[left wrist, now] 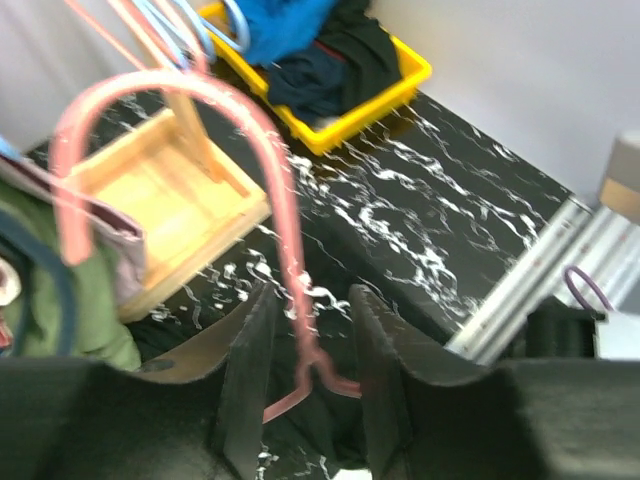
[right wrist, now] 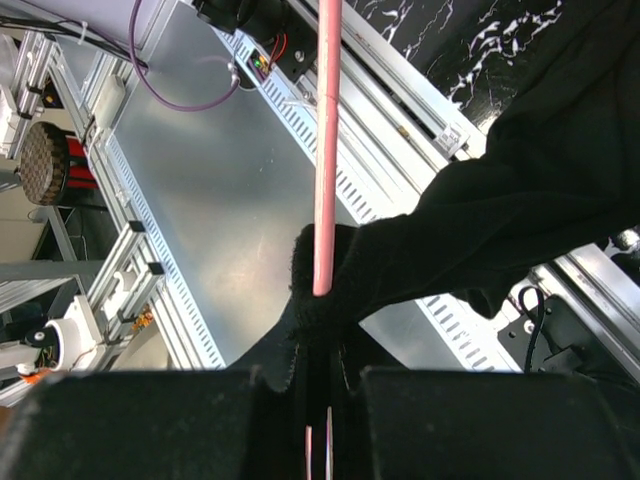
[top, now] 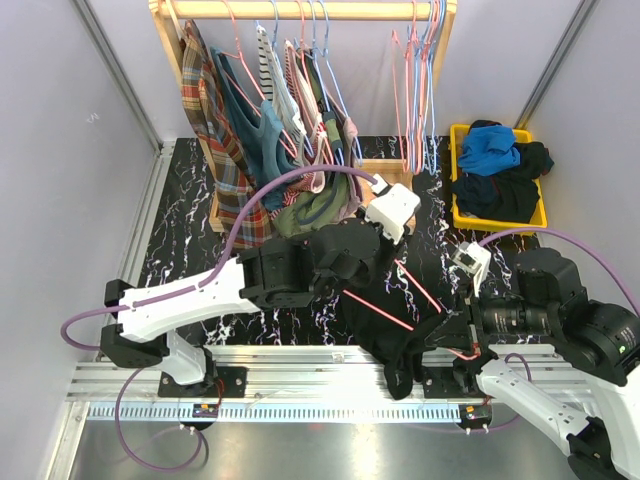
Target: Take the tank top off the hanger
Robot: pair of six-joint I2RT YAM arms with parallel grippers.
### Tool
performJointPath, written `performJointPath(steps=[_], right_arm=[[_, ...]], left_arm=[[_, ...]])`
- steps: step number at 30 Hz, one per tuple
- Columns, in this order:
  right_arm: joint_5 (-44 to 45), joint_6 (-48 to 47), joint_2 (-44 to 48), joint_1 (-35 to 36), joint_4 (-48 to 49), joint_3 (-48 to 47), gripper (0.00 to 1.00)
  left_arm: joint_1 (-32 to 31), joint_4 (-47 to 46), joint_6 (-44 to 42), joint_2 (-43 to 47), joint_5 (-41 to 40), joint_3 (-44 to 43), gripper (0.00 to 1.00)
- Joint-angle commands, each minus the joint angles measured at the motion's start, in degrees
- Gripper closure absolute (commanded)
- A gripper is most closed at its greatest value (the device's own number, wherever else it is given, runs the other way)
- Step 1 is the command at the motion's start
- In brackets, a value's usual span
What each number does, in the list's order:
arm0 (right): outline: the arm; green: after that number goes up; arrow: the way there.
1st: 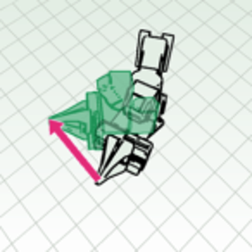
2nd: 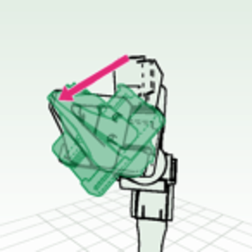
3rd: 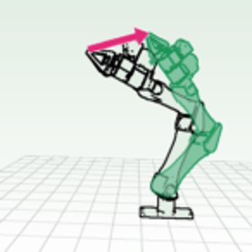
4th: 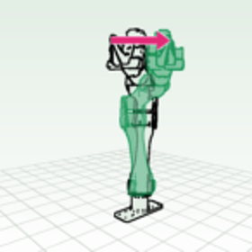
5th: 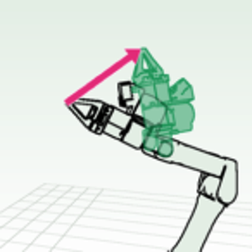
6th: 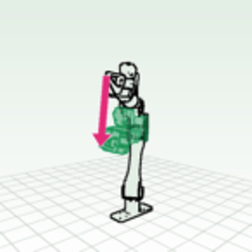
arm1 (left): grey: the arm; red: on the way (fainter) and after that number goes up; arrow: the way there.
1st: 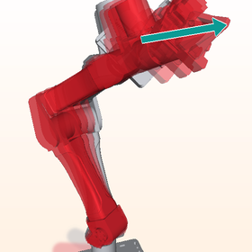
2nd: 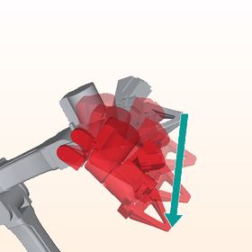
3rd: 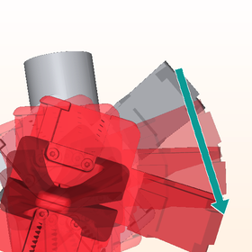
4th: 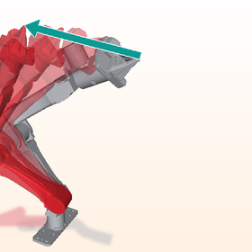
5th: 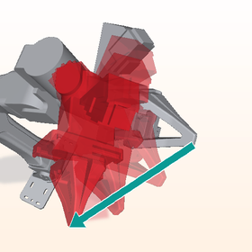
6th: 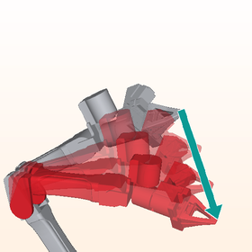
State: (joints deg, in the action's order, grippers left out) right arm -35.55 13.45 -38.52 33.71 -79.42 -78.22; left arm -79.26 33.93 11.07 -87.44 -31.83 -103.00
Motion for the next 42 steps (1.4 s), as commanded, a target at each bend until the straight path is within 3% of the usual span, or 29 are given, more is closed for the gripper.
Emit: performJointPath(steps=[1, 4, 6, 8, 9, 11, 12, 14, 17, 20, 26, 32, 35, 39, 40, 42], right_arm=[[-0.7, -1.1, -0.3, 0.0, 2.5, -1.2, 1.0], [0.3, -0.7, -0.4, 0.0, 3.7, -1.2, 1.0], [2.6, 0.3, -0.2, 0.0, 4.7, -1.3, 0.96], [7.3, 2.3, 0.4, 0.0, 5.8, -1.3, 0.71], [8.8, 2.9, 0.7, 0.0, 6.5, -1.2, 0.51], [14.3, 5.3, 1.8, 0.1, 7.9, -0.9, 0.3], [16.5, 6.2, 2.2, 0.0, 8.2, -0.5, 0.06], [23.3, 8.5, 3.1, 0.0, 9.2, -0.1, 0.0], [32.1, 11.8, 5.0, 0.0, 10.0, 2.0, 0.0], [35.2, 13.8, 6.0, 0.0, 10.8, 6.0, 0.0], [26.9, 15.2, 7.1, 0.0, 24.0, 22.7, 0.0], [34.7, 16.9, 4.6, 0.0, 28.9, 19.5, 0.01], [32.2, 18.1, 3.4, -0.1, 35.9, 22.1, 0.07], [27.2, 19.7, -0.5, 0.1, 41.8, 27.1, 0.39], [26.4, 20.4, -0.8, 0.1, 42.2, 27.5, 0.71], [26.8, 21.1, 0.5, 0.1, 42.2, 28.1, 0.97]], left_arm=[[0.1, -0.9, 2.0, 0.9, 5.7, 1.3, 0.76], [0.1, -0.8, 2.4, 1.5, 4.9, 2.7, 0.99], [0.2, -0.4, 2.4, 1.9, 3.5, 3.3, 1.0], [0.4, 1.0, 2.4, 2.3, -0.5, 3.8, 1.0], [0.8, 1.7, 2.5, 2.4, -2.7, 3.7, 1.0], [1.7, 3.3, 3.1, 2.9, -9.0, 3.8, 1.0], [2.9, 3.8, 3.4, 3.1, -10.9, 3.8, 1.0], [4.1, 4.9, 4.4, 3.2, -15.8, 3.7, 1.0], [5.7, 4.5, 4.8, 2.7, -22.8, 3.2, 1.0], [6.5, 4.7, 5.1, 1.0, -28.0, 0.1, 1.0], [6.7, 2.5, 3.7, -1.2, -28.1, -6.3, 1.0], [6.6, 4.3, 3.4, -2.4, -27.2, -11.9, 1.0], [6.7, 4.0, 3.4, -1.4, -26.8, -12.0, 1.0], [6.8, 4.4, 3.4, -1.0, -27.2, -11.7, 1.0], [6.8, 4.5, 3.3, -0.8, -28.0, -11.5, 1.0], [7.1, 4.1, 2.8, 0.1, -28.5, -10.2, 1.0]])
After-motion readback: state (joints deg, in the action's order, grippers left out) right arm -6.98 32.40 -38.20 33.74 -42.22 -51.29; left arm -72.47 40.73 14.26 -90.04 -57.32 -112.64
